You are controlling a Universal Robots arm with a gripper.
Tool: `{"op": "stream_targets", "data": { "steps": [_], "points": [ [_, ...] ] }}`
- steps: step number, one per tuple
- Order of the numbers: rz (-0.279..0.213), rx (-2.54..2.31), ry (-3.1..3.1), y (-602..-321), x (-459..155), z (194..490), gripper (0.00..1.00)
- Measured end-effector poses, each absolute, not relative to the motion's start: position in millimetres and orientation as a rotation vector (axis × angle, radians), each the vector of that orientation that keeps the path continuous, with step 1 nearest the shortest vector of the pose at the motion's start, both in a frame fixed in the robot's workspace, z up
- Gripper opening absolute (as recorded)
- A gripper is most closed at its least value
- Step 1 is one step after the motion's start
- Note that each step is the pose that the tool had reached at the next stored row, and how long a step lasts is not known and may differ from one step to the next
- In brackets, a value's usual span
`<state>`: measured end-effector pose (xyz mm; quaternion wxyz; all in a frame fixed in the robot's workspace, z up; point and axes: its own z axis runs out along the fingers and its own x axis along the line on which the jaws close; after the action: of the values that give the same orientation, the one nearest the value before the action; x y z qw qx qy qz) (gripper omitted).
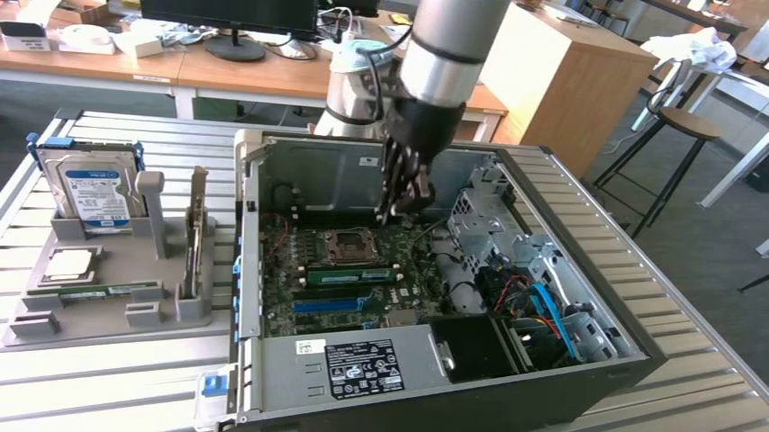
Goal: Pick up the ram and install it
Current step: 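Pick up the ram and move it above insertion slot, then insert the ram into the slot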
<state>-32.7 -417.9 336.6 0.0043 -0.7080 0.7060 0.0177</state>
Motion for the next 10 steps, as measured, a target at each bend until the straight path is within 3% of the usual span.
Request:
{"op": "stream_targets", "data": {
  "steps": [4,10],
  "points": [
    [0.055,-2.218,2.212,-418,-33,353,0.31],
    [0.055,-2.218,2.212,-418,-33,353,0.31]
  ]
}}
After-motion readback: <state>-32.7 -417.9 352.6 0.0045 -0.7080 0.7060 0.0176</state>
